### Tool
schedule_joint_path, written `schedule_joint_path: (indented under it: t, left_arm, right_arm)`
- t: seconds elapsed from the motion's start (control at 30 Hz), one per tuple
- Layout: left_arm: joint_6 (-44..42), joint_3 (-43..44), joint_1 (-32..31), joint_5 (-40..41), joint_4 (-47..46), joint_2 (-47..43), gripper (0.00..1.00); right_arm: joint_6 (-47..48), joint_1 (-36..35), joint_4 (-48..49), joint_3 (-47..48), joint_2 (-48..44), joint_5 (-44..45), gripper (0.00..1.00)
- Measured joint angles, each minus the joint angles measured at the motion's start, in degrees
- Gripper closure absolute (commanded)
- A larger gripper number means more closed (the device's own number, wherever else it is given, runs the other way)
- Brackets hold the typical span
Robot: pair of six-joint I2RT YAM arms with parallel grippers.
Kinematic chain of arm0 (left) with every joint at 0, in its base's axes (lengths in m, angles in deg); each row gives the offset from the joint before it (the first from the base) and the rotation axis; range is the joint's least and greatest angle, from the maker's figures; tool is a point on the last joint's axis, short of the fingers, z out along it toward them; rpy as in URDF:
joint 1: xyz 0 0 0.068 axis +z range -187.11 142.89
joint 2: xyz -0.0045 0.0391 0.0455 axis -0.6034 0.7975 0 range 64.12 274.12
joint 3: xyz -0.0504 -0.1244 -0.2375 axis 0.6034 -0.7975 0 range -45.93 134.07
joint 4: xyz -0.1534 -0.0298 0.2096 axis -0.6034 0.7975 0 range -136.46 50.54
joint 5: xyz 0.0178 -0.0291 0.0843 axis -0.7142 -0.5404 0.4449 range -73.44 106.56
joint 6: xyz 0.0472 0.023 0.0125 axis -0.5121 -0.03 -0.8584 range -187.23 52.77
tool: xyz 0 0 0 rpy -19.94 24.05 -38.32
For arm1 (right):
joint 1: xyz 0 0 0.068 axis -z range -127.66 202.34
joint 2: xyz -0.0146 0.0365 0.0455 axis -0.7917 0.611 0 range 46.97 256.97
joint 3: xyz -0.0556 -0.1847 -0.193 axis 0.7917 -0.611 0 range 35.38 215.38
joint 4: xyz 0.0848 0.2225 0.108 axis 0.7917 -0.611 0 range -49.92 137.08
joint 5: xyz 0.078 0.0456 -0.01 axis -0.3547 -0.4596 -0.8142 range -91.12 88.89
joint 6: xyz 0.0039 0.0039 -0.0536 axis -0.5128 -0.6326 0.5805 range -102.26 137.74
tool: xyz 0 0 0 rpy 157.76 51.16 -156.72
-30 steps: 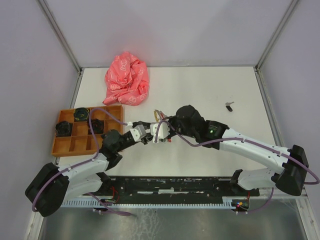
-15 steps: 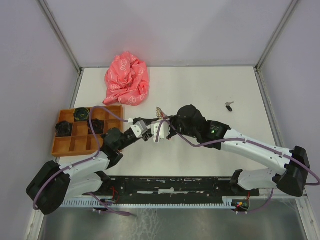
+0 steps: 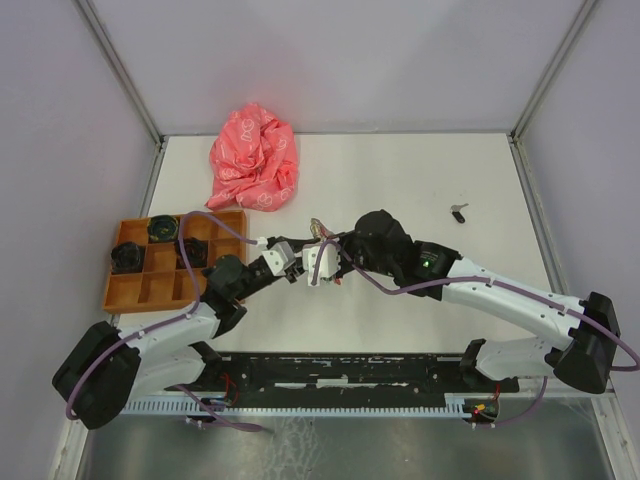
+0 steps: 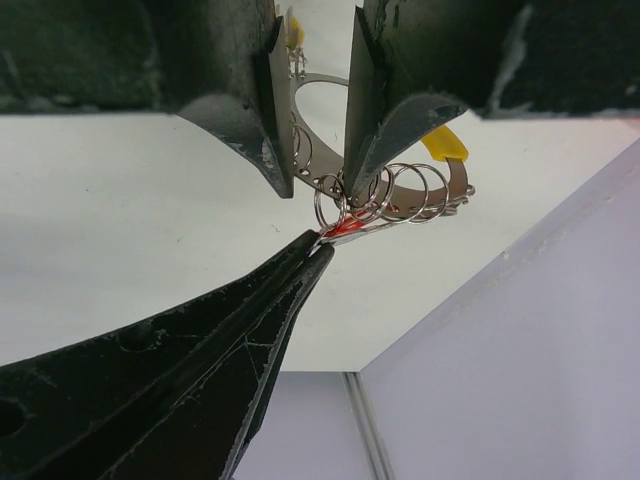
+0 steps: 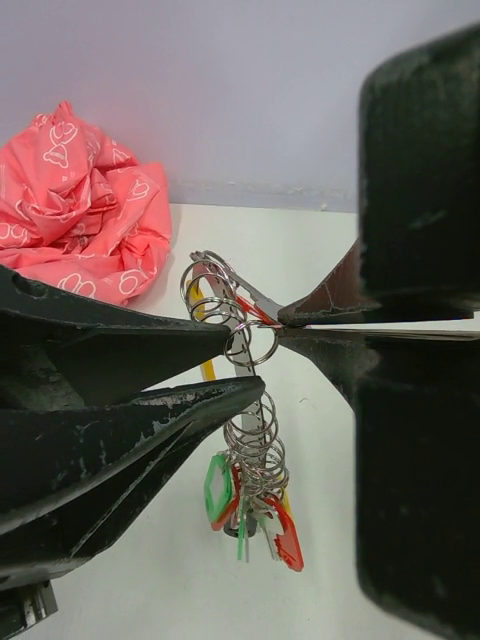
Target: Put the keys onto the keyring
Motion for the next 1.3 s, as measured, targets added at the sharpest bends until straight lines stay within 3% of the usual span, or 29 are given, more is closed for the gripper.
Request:
schedule_joint_path:
  t: [0.27, 0.43, 0.87, 1.3]
  left_arm:
    - [0.0, 1.1, 0.0, -1.1, 0.6, 0.8, 0.76]
    - [0.0, 2.2, 0.1, -1.1, 2.3, 1.3, 0.97]
    - [1.2, 2.0, 0.1, -1.0, 1.5, 0.8, 0.97]
    - [6.2, -1.9, -0.1, 0.7, -5.9, 0.1, 0.97]
  right_arm:
    - [0.0, 0.0, -0.2, 0.0, 0.0, -0.9, 0.99]
    - [-0.1, 0.1, -0.9, 0.0, 0.0, -0.8, 0.99]
    - [-5.0, -0.3, 0.9, -1.6, -1.0, 2.6, 0.99]
    - [-14.7, -0.3, 14.1, -11.4, -4.6, 1.2, 0.99]
